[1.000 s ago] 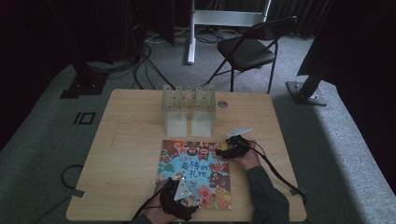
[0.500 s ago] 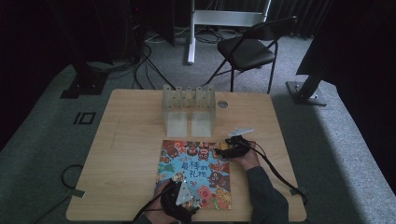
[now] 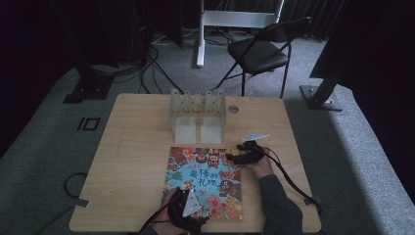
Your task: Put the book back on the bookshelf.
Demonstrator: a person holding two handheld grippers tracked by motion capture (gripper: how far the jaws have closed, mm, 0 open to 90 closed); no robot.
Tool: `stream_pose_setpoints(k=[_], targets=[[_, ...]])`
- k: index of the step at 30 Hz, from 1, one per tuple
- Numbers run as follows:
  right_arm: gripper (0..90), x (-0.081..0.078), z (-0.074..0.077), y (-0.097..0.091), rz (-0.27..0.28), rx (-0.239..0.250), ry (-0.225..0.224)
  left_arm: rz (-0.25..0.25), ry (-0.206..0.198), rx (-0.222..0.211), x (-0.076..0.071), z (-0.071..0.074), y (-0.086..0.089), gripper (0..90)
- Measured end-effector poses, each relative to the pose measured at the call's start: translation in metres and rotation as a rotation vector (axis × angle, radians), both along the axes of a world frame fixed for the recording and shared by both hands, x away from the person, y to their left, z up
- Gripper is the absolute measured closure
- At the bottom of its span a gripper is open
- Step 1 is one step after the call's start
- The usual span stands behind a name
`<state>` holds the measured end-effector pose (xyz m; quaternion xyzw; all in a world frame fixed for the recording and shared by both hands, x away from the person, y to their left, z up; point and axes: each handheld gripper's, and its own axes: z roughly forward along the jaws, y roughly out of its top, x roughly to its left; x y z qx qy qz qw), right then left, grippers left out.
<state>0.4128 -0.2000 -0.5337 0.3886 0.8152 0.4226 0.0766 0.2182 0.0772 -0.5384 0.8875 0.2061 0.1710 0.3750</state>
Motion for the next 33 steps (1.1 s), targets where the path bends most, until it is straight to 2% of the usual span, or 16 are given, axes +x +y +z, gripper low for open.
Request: stream_pose_setpoints(k=[7, 9, 11, 14, 17, 19, 22, 24, 28, 31, 32, 33], targets=[[25.8, -0.001, 0.01, -0.005, -0.008, 0.066, 0.0, -0.025, -0.025, -0.014, -0.002, 0.004, -0.005, 2.1], [25.7, -0.001, 0.013, -0.005, -0.006, 0.064, -0.004, -0.033, -0.021, -0.025, -0.001, 0.005, -0.007, 2.1], [25.7, -0.002, 0.016, -0.004, -0.006, 0.065, -0.008, -0.036, -0.028, -0.023, -0.002, 0.004, -0.012, 2.1], [26.8, -0.002, 0.023, -0.006, -0.005, 0.104, -0.01, -0.044, -0.043, -0.014, -0.004, 0.003, -0.018, 1.9], [27.3, -0.003, 0.029, -0.007, 0.0, 0.124, -0.014, -0.034, -0.064, -0.018, -0.005, 0.004, -0.022, 1.5], [27.3, -0.003, 0.033, -0.007, 0.005, 0.132, -0.021, -0.028, -0.063, -0.014, -0.003, 0.004, -0.024, 1.5], [27.3, -0.003, 0.039, -0.007, 0.009, 0.152, -0.025, -0.002, -0.08, -0.016, -0.003, 0.005, -0.027, 1.5], [27.9, -0.003, 0.042, -0.008, 0.013, 0.168, -0.027, 0.0, -0.094, -0.041, -0.004, 0.009, -0.026, 1.5], [29.6, -0.003, 0.043, -0.008, 0.016, 0.15, -0.036, 0.0, -0.134, -0.04, -0.008, 0.015, -0.024, 1.5], [29.6, -0.005, 0.04, -0.006, 0.021, 0.121, -0.024, 0.005, -0.135, -0.068, -0.009, 0.019, -0.02, 1.6], [29.6, -0.005, 0.04, -0.006, 0.021, 0.121, -0.024, 0.005, -0.135, -0.068, -0.009, 0.019, -0.02, 1.6], [33.2, -0.007, 0.039, -0.005, 0.033, 0.143, 0.002, 0.002, -0.122, -0.084, -0.007, 0.02, -0.018, 1.6]])
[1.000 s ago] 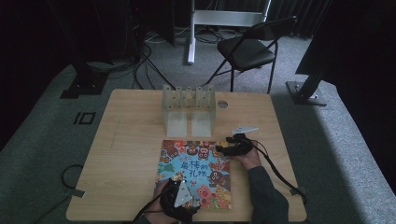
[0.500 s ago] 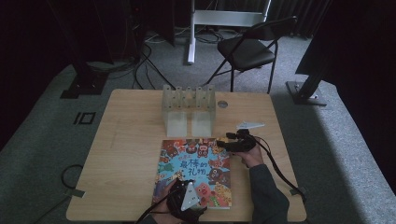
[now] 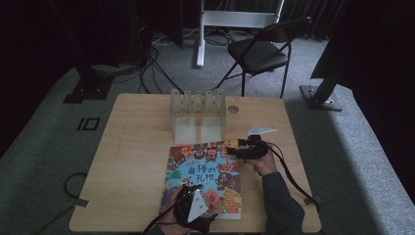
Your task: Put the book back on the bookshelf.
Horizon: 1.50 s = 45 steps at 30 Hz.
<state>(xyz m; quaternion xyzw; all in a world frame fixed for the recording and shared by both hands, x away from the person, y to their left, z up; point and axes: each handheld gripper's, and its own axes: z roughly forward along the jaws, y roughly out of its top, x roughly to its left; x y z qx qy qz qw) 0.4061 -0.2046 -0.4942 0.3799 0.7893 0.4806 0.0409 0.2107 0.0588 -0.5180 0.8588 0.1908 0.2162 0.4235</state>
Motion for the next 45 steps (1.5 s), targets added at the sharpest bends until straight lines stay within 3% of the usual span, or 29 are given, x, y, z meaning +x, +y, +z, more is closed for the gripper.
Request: stream_pose_setpoints(k=[6, 15, 22, 26, 35, 36, 41, 42, 44, 45], targets=[[40.3, 0.003, 0.003, 0.003, 0.027, 0.039, 0.045, -0.005, 0.009, -0.014, 0.001, 0.002, 0.002, 1.6], [46.1, 0.005, 0.005, 0.009, 0.035, 0.071, 0.051, -0.007, 0.032, -0.035, 0.003, 0.002, 0.007, 2.1], [48.8, 0.006, 0.007, 0.009, 0.036, 0.084, 0.045, 0.005, 0.056, -0.061, -0.003, 0.0, 0.029, 4.5], [48.7, 0.006, 0.007, 0.009, 0.036, 0.086, 0.043, 0.028, 0.052, -0.038, -0.006, -0.003, 0.045, 4.8], [48.6, 0.006, 0.004, 0.008, 0.03, 0.088, 0.053, 0.107, 0.034, -0.061, -0.01, -0.001, 0.074, 6.8], [48.6, 0.006, 0.003, 0.007, 0.031, 0.089, 0.053, 0.143, 0.037, -0.067, -0.005, -0.002, 0.082, 6.8], [48.5, 0.006, 0.004, 0.008, 0.03, 0.089, 0.05, 0.175, 0.019, -0.072, 0.0, -0.001, 0.087, 6.8], [48.4, 0.005, 0.004, 0.008, 0.031, 0.089, 0.047, 0.234, 0.008, -0.067, 0.011, -0.002, 0.094, 6.8], [47.8, 0.005, 0.005, 0.009, 0.031, 0.088, 0.04, 0.25, 0.017, -0.072, 0.017, -0.003, 0.097, 6.9], [46.0, 0.005, 0.006, 0.01, 0.028, 0.073, 0.032, 0.283, 0.03, -0.085, 0.026, -0.003, 0.103, 6.8]])
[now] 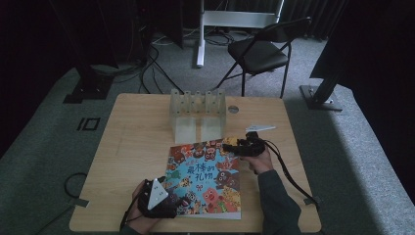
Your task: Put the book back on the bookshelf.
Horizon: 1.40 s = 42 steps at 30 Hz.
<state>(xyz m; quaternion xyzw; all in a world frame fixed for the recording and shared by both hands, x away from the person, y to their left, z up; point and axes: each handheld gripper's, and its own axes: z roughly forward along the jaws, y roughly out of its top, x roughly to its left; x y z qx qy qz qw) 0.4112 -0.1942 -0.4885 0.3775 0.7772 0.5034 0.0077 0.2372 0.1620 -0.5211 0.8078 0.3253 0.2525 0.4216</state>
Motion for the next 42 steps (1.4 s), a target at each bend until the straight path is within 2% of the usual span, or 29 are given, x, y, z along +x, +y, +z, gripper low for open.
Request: stream_pose_setpoints(k=[2, 3, 4, 5, 8, 11, 15, 22, 24, 26, 31, 37, 41, 42], targets=[[46.0, 0.0, 0.0, 0.001, 0.001, -0.005, -0.001, 0.0, 0.0, 0.0, 0.0, 0.0, 0.0, 6.8], [45.8, 0.001, 0.001, 0.002, 0.003, -0.005, 0.001, 0.031, 0.003, 0.001, 0.013, 0.002, 0.007, 7.1], [45.8, 0.001, 0.001, 0.002, 0.003, -0.005, 0.001, 0.038, 0.01, 0.007, 0.017, 0.001, 0.008, 7.6], [45.8, 0.002, 0.002, 0.002, 0.005, -0.005, -0.001, 0.04, 0.014, 0.018, 0.021, 0.0, 0.009, 7.6], [45.8, 0.003, 0.003, 0.004, 0.01, -0.008, -0.002, 0.045, 0.017, 0.02, 0.024, -0.001, 0.009, 7.6], [46.4, 0.005, 0.005, 0.008, 0.022, -0.007, 0.002, 0.052, 0.03, 0.023, 0.034, -0.003, 0.011, 7.6], [48.8, 0.007, 0.007, 0.009, 0.028, 0.0, 0.005, 0.057, 0.029, 0.008, 0.038, -0.002, 0.012, 7.6], [57.3, 0.009, 0.013, 0.009, 0.044, 0.052, 0.002, 0.067, 0.048, -0.02, 0.043, -0.002, 0.02, 12.1], [57.4, 0.01, 0.016, 0.011, 0.048, 0.048, -0.003, 0.071, 0.052, -0.03, 0.044, -0.001, 0.022, 12.8], [57.5, 0.011, 0.019, 0.012, 0.051, 0.04, -0.004, 0.083, 0.043, -0.016, 0.046, 0.001, 0.024, 12.8], [58.2, 0.012, 0.022, 0.014, 0.057, 0.031, -0.009, 0.092, 0.029, -0.036, 0.053, 0.007, 0.027, 13.6], [60.3, 0.01, 0.029, 0.018, 0.055, 0.024, -0.019, 0.11, 0.075, -0.064, 0.067, 0.004, 0.031, 13.9], [61.4, 0.005, 0.034, 0.02, 0.048, 0.026, -0.047, 0.107, 0.086, -0.066, 0.072, 0.005, 0.03, 13.9], [61.6, 0.001, 0.037, 0.019, 0.046, 0.03, -0.071, 0.095, 0.082, -0.073, 0.072, 0.007, 0.029, 13.9]])
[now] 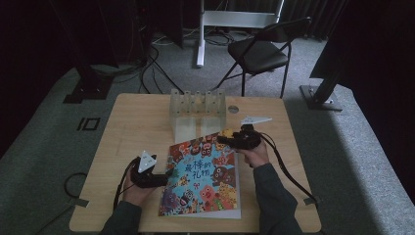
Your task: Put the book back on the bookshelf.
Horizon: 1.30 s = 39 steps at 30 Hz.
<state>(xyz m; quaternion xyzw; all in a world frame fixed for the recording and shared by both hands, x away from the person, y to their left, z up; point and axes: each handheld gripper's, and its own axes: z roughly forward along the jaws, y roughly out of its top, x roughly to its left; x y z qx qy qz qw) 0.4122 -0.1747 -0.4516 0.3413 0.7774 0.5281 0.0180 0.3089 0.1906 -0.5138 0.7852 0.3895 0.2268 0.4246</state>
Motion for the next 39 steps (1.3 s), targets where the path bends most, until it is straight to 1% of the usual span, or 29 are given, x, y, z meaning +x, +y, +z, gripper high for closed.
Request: stream_pose_setpoints(k=[1, 2, 5, 8, 9, 11, 12, 13, 14, 15, 16, 17, 18, 20, 21, 22, 23, 24, 25, 27, 28, 29, 31, 32, 36, 37, 38, 39], targets=[[61.6, 0.0, 0.0, 0.0, 0.0, 0.0, 0.0, 0.0, 0.0, 0.0, 0.0, 0.0, 0.0, 13.9], [61.7, -0.002, 0.001, 0.0, 0.0, 0.001, -0.011, -0.003, -0.006, -0.004, 0.0, 0.001, 0.0, 13.9], [62.7, -0.007, 0.005, -0.002, 0.001, 0.015, -0.033, -0.006, 0.002, -0.018, 0.002, 0.003, 0.0, 14.0], [64.5, -0.012, 0.012, -0.004, 0.012, 0.034, -0.062, -0.019, 0.03, -0.048, 0.007, 0.004, 0.001, 14.1], [64.5, -0.012, 0.012, -0.004, 0.012, 0.034, -0.062, -0.022, 0.035, -0.051, 0.009, 0.005, 0.001, 14.1], [65.9, -0.015, 0.015, -0.005, 0.016, 0.047, -0.077, -0.025, 0.039, -0.062, 0.014, 0.006, 0.001, 14.2], [66.6, -0.016, 0.017, -0.006, 0.016, 0.056, -0.082, -0.029, 0.044, -0.075, 0.017, 0.006, 0.0, 14.4], [67.1, -0.017, 0.019, -0.007, 0.019, 0.064, -0.092, -0.032, 0.048, -0.078, 0.019, 0.006, 0.0, 14.5], [67.1, -0.017, 0.019, -0.007, 0.019, 0.064, -0.092, -0.032, 0.048, -0.078, 0.019, 0.006, 0.0, 14.5], [68.5, -0.022, 0.026, -0.009, 0.027, 0.076, -0.114, -0.045, 0.061, -0.086, 0.023, 0.006, -0.002, 14.1], [68.8, -0.023, 0.027, -0.009, 0.027, 0.077, -0.12, -0.051, 0.064, -0.091, 0.024, 0.007, -0.002, 13.5], [68.8, -0.023, 0.027, -0.009, 0.027, 0.077, -0.12, -0.062, 0.06, -0.102, 0.025, 0.007, -0.002, 13.5], [69.5, -0.026, 0.031, -0.011, 0.032, 0.087, -0.136, -0.068, 0.059, -0.111, 0.026, 0.009, -0.002, 13.3], [69.9, -0.027, 0.032, -0.012, 0.036, 0.092, -0.142, -0.08, 0.049, -0.128, 0.028, 0.011, -0.001, 13.3], [71.2, -0.028, 0.034, -0.014, 0.043, 0.119, -0.148, -0.086, 0.047, -0.134, 0.028, 0.012, -0.001, 10.4], [71.7, -0.029, 0.035, -0.016, 0.045, 0.131, -0.149, -0.093, 0.048, -0.142, 0.029, 0.013, -0.001, 9.4], [71.7, -0.029, 0.035, -0.016, 0.045, 0.131, -0.149, -0.105, 0.048, -0.156, 0.031, 0.013, 0.0, 9.4], [72.3, -0.029, 0.035, -0.018, 0.052, 0.152, -0.152, -0.119, 0.05, -0.167, 0.032, 0.014, 0.0, 8.6], [72.3, -0.029, 0.035, -0.018, 0.052, 0.152, -0.152, -0.135, 0.049, -0.174, 0.034, 0.014, 0.001, 8.6], [72.6, -0.03, 0.037, -0.019, 0.063, 0.158, -0.168, -0.166, 0.061, -0.205, 0.041, 0.013, 0.001, 3.4], [72.7, -0.031, 0.038, -0.019, 0.067, 0.162, -0.17, -0.18, 0.072, -0.216, 0.044, 0.013, 0.001, 1.7], [72.7, -0.031, 0.038, -0.019, 0.067, 0.162, -0.17, -0.201, 0.083, -0.242, 0.048, 0.012, 0.002, 1.7], [72.9, -0.031, 0.038, -0.019, 0.072, 0.169, -0.174, -0.23, 0.105, -0.276, 0.055, 0.011, 0.001, 0.9], [72.9, -0.031, 0.039, -0.02, 0.074, 0.169, -0.177, -0.24, 0.107, -0.295, 0.057, 0.011, 0.001, 0.9], [73.1, -0.032, 0.039, -0.02, 0.085, 0.188, -0.19, -0.283, 0.151, -0.381, 0.067, 0.01, -0.001, 1.0], [73.1, -0.032, 0.039, -0.02, 0.085, 0.188, -0.19, -0.297, 0.162, -0.397, 0.07, 0.01, -0.001, 1.0], [73.1, -0.032, 0.039, -0.02, 0.085, 0.188, -0.19, -0.297, 0.162, -0.397, 0.07, 0.01, -0.001, 1.0], [73.1, -0.033, 0.039, -0.02, 0.088, 0.191, -0.191, -0.314, 0.186, -0.415, 0.074, 0.012, -0.003, 1.4]])
